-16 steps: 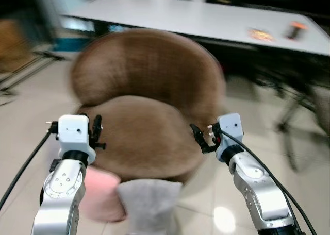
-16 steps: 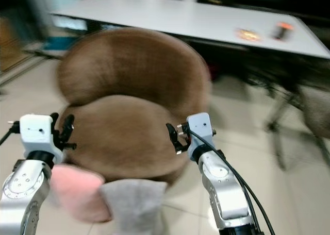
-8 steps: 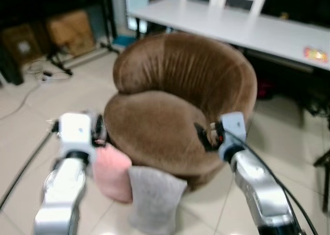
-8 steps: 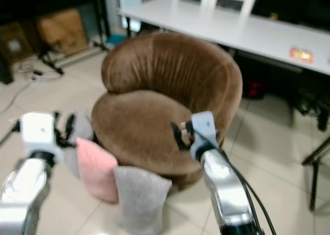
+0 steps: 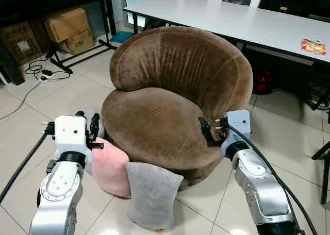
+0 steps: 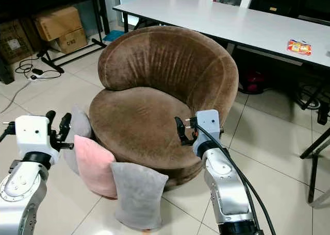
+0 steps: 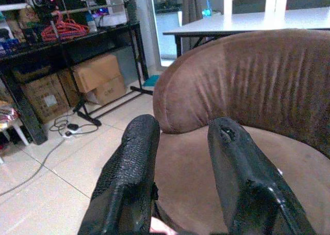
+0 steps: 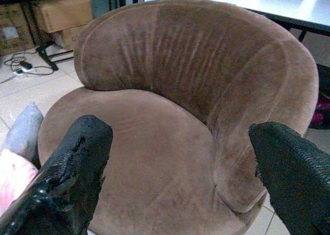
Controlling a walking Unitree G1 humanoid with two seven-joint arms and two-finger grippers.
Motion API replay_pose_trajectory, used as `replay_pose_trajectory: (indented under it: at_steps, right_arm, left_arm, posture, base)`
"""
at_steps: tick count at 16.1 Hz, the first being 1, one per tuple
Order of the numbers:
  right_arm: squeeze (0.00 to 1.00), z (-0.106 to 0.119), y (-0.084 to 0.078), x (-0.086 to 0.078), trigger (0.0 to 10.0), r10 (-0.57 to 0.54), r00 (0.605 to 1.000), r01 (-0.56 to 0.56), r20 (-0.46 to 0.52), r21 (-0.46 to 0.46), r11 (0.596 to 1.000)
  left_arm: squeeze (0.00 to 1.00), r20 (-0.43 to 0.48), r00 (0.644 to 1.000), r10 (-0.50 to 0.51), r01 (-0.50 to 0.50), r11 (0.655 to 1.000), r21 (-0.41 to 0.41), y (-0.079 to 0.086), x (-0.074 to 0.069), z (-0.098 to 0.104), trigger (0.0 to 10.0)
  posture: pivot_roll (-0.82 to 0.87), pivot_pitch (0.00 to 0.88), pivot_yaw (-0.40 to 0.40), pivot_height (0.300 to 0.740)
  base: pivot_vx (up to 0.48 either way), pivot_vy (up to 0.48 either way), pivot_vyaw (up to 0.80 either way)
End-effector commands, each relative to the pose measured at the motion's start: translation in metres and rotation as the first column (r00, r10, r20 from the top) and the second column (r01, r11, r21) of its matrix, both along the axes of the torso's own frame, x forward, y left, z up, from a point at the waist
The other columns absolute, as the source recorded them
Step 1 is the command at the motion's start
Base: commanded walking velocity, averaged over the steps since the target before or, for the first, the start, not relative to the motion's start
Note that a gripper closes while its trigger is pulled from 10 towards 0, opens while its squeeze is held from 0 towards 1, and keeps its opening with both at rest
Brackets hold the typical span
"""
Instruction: Move the pillow to the sofa from floor
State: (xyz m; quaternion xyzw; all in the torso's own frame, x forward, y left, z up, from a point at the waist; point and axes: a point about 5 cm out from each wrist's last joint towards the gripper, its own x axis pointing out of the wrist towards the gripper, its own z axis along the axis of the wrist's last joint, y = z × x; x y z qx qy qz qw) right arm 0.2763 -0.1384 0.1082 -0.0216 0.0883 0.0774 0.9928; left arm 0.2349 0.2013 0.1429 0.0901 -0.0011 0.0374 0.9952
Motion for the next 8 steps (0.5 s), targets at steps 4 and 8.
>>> replay_pose_trajectory:
  at_steps: [4, 8]
  right_arm:
    - [0.00, 0.0053, -0.0050, -0.0013, 10.0, -0.034, 0.998, 0.035, 0.051, -0.010, 0.999]
    - [0.00, 0.0042, -0.0066, -0.0035, 10.0, -0.057, 0.997, 0.058, 0.060, -0.011, 0.998]
  left_arm:
    - [0.00, 0.003, 1.000, 0.023, -0.023, 1.000, -0.012, 0.0052, -0.0002, 0.0011, 10.0]
    - [0.00, 0.048, 0.999, 0.012, -0.015, 0.998, 0.056, 0.0044, -0.0010, -0.0002, 10.0]
  posture:
    - [-0.11, 0.000, -0.007, 0.681]
    - [-0.11, 0.000, -0.006, 0.636]
  base:
    - [0.000, 0.000, 0.00]
    - [0.000, 0.000, 0.00]
